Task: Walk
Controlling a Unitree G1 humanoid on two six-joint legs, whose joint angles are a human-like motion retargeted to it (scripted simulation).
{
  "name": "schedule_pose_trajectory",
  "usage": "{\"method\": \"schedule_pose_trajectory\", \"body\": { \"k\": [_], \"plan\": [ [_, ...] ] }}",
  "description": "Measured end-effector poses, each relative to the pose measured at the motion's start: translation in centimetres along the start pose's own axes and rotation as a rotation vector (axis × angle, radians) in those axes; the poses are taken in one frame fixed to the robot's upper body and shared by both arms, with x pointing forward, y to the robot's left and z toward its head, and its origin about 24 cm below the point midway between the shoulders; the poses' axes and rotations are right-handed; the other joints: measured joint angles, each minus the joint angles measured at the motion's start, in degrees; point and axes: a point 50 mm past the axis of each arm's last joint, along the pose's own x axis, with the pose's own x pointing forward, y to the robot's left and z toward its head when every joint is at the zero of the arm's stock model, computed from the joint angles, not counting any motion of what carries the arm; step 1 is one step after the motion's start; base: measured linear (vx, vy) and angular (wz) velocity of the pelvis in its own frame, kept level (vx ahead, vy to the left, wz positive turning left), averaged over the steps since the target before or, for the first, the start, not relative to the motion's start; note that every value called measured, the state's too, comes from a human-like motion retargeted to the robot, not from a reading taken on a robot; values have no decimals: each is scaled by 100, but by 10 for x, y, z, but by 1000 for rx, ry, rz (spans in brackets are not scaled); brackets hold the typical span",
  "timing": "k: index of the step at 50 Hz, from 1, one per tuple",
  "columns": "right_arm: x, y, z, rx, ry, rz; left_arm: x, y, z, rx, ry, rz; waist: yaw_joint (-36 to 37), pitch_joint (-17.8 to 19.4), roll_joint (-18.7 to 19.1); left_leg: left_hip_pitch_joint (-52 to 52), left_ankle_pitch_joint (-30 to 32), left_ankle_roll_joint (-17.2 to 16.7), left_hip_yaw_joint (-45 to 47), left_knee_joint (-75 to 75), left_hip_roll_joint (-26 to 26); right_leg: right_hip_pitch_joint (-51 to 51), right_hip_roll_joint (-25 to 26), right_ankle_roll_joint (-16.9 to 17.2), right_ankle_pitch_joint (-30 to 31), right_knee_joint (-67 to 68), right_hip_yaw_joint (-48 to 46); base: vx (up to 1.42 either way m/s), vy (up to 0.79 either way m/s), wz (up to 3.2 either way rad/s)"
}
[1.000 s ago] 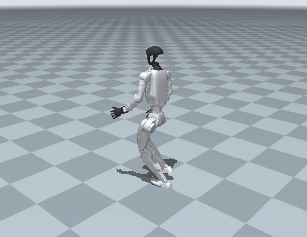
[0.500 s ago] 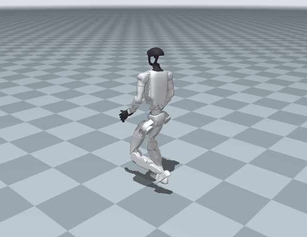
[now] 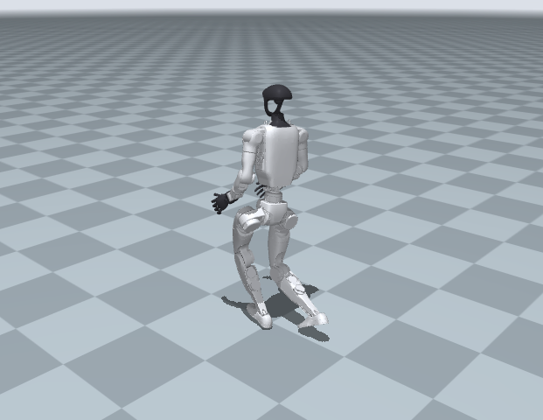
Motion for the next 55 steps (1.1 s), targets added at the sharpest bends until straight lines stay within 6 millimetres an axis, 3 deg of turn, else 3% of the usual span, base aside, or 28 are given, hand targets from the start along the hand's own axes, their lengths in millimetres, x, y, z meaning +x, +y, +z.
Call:
{"method": "schedule_pose_trajectory", "body": {
  "k": [3,5,9,13,18,22,27,32,35,37,40,42,46,50,55],
  "plan": [
    [-8,9,-16,-22,47,48,10,-7,20,9,-72,12,-216,-18,-191,279,-149,142,45,-223,-288,-575,-360,271,851,1178,78,-3,5,-32],
    [-13,11,-25,-43,75,63,19,-11,38,17,-127,20,-369,-4,-218,510,-269,187,30,-381,-344,-1052,-583,198,1039,1821,61,-2,5,-48],
    [-21,8,-43,-81,129,66,35,-15,74,28,-222,37,-701,89,-92,1135,-499,147,-72,-809,-233,-2026,-881,-230,539,2226,-76,0,5,-58],
    [-30,5,-62,-93,195,61,46,-22,105,1,-289,34,-1025,137,58,1739,-561,39,-148,-1378,-63,-2853,-888,-410,74,1487,-238,1,1,-48],
    [-45,3,-86,-100,289,59,51,-34,132,-17,-353,-2,-1186,112,291,2370,-554,-116,-167,-2068,269,-3341,-338,-261,3,-435,-291,2,-2,-50],
    [-55,4,-100,-105,344,70,51,-43,131,-10,-344,-33,-1145,92,382,2758,-665,-204,-186,-2196,460,-3209,18,-267,71,-1214,-259,3,-4,-50],
    [-60,10,-105,-101,370,74,46,-45,92,7,-224,-59,-1076,217,617,2753,-959,-475,-107,-781,1022,-2746,476,-546,111,-1032,-487,2,-5,-47],
    [-37,3,-81,-113,281,18,34,-37,42,58,-82,-64,-764,384,1336,1950,-478,-901,40,1919,2494,-2304,1467,-1050,-71,-1278,-990,-1,-5,-66],
    [-16,-11,-52,-131,175,-54,24,-32,22,60,-32,-60,-489,443,1454,1342,-335,-765,98,2831,3000,-2022,1733,-1185,-197,-1523,-1002,-3,-4,-54],
    [-3,-22,-29,-135,92,-112,18,-26,14,39,-16,-48,-298,482,1399,993,-539,-596,140,2897,3054,-1791,1750,-1172,-286,-1650,-923,-2,-1,-48],
    [12,-37,7,-124,-36,-192,7,-15,6,-15,-3,-19,-59,537,1254,602,-911,-411,173,2321,2818,-1458,1644,-1096,-391,-1797,-769,-1,2,-45],
    [18,-43,29,-110,-114,-228,1,-10,2,-57,4,-3,-8,504,1059,423,-971,-342,166,1548,2389,-1374,1389,-1001,-459,-1779,-667,-3,3,-26],
    [21,-43,58,-76,-224,-244,-7,-6,2,-102,-6,15,-43,410,701,495,-855,-299,142,326,1632,-1340,920,-835,-684,-1503,-438,-1,2,-14],
    [18,-28,63,-63,-248,-193,-3,-14,18,-96,-69,22,-233,387,444,770,-769,-271,213,-114,1250,-1474,557,-694,-838,-872,-341,0,0,0],
    [9,3,40,-82,-173,-81,18,-27,54,-38,-179,49,-606,312,221,936,-688,-311,277,-470,1004,-1851,166,-605,-860,-303,-443,0,0,0]
  ]
}}
